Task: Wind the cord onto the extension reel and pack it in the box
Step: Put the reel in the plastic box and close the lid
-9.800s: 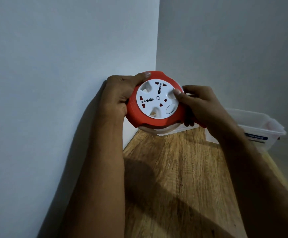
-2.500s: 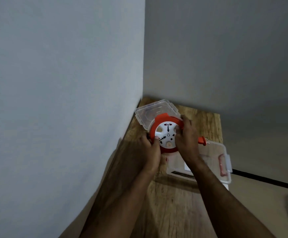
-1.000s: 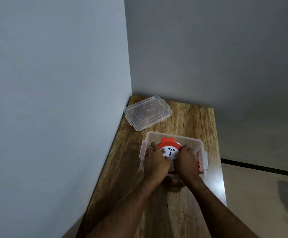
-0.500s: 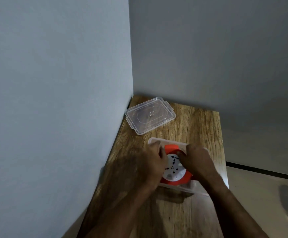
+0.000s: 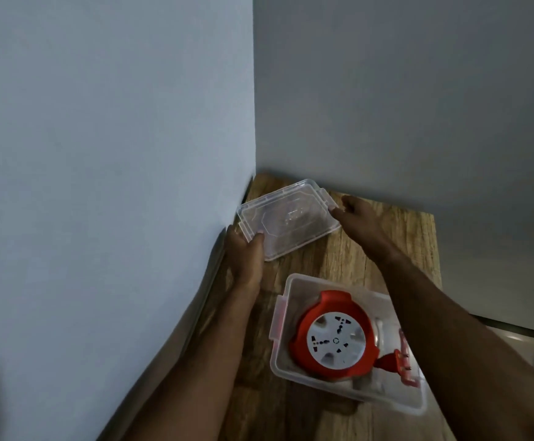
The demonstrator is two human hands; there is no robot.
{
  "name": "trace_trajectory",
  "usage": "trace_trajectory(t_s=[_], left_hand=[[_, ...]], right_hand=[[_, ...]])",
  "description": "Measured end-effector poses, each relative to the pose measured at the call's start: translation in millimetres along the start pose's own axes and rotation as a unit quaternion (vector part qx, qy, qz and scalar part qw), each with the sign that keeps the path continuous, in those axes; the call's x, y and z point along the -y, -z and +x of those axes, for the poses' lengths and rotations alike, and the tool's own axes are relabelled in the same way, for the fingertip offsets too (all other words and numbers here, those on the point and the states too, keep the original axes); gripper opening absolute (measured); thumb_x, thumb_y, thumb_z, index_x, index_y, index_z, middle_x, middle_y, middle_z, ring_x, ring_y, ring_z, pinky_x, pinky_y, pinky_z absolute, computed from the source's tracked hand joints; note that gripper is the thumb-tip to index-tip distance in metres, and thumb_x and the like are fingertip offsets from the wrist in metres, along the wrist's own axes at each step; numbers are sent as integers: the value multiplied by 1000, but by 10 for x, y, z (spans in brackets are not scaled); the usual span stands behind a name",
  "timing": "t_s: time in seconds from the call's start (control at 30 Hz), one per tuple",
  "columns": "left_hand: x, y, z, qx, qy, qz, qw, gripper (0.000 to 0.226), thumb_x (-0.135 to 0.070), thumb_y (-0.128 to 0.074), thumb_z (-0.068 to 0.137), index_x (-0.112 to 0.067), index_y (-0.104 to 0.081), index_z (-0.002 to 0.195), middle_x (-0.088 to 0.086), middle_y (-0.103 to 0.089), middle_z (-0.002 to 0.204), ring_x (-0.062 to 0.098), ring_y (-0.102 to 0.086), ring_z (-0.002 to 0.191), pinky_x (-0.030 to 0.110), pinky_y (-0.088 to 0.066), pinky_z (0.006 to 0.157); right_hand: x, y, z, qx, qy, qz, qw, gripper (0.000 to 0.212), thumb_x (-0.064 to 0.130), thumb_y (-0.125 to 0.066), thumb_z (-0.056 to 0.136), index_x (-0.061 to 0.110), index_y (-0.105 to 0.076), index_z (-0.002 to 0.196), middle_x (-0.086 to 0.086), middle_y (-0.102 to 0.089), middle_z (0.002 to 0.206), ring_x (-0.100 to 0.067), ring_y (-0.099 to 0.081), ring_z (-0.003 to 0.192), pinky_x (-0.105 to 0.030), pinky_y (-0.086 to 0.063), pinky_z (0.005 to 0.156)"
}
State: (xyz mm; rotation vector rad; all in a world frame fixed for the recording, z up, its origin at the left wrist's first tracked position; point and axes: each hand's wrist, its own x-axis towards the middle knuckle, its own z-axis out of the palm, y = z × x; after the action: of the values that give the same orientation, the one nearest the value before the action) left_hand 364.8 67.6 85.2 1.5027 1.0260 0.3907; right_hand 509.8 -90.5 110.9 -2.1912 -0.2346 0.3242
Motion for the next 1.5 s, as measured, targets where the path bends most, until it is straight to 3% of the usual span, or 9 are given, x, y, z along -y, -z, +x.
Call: trace_trajectory(t_s=[0.07, 0.2, 0.4, 0.7, 0.93, 1.1, 1.27, 1.37, 1.5], left_hand=[[33, -53, 79, 10, 15, 4, 1000, 63, -17, -65, 98, -10, -36, 153, 7, -49, 149, 26, -51, 135, 23, -39, 91], [118, -164, 280, 34, -3, -22, 999, 68, -13, -69, 90, -18, -41, 151, 6, -54, 148, 27, -55, 133, 41, -47, 111], [210, -321, 384, 52, -36, -23, 998, 80, -8, -73, 86, -22, -34, 154, 5, -49, 151, 24, -50, 137, 41, -49, 109], [97, -239, 320, 89, -38, -52, 994, 84, -14, -72, 86, -31, -29, 156, 3, -47, 154, 26, -50, 137, 51, -50, 108], [-162, -43, 161, 92, -63, -27, 993, 59, -4, -59, 95, -28, -45, 147, -2, -57, 144, 19, -57, 124, 31, -52, 92], [-322, 163, -36, 67, -88, -49, 993, 26, -26, -55, 104, -25, -66, 128, -3, -74, 117, 16, -71, 105, 21, -60, 73], [-390, 403, -293, 115, -64, -119, 984, 26, -39, -59, 102, -23, -73, 119, 0, -78, 109, 22, -75, 101, 38, -64, 81], [-398, 568, -500, 87, -155, -37, 983, 36, -21, -69, 97, -24, -68, 132, -15, -71, 122, 5, -71, 99, 23, -63, 77], [-337, 753, -720, 106, -210, -14, 972, 54, -12, -78, 89, -19, -61, 140, -17, -62, 128, -7, -63, 104, 4, -52, 75]], right_hand=[[-126, -104, 174, 3, -27, 16, 999, 65, 38, -63, 92, 3, -42, 143, -14, -49, 143, -29, -51, 126, -43, -46, 101], [-288, -238, 340, 12, -27, 8, 1000, 56, 28, -62, 94, -8, -45, 133, -25, -54, 132, -37, -55, 116, -51, -50, 93], [-366, -350, 422, 21, 13, 12, 1000, 36, 24, -64, 91, 10, -56, 123, -6, -62, 114, -22, -61, 101, -31, -51, 76], [-235, -184, 233, -32, 76, 59, 995, 23, 22, -66, 87, 23, -61, 109, 7, -67, 100, -7, -65, 94, -26, -54, 76], [5, 39, -91, -97, 101, 61, 988, 27, 13, -60, 92, 11, -59, 119, 11, -56, 94, -2, -59, 82, -12, -46, 68], [38, 244, -447, -126, 123, 65, 982, 23, 7, -52, 96, 7, -60, 118, 5, -62, 99, -1, -61, 83, -8, -50, 62], [9, 466, -876, -135, 163, 81, 974, 23, -1, -46, 93, 6, -64, 106, -4, -66, 86, -3, -62, 69, -14, -46, 53], [-22, 610, -1176, -164, 174, 79, 968, 34, -8, -44, 89, 8, -67, 109, -1, -66, 87, 1, -61, 73, -12, -47, 57], [-169, 768, -1529, -167, 171, 109, 965, 47, -13, -51, 85, 13, -67, 120, 0, -71, 106, -8, -67, 95, -33, -60, 79]])
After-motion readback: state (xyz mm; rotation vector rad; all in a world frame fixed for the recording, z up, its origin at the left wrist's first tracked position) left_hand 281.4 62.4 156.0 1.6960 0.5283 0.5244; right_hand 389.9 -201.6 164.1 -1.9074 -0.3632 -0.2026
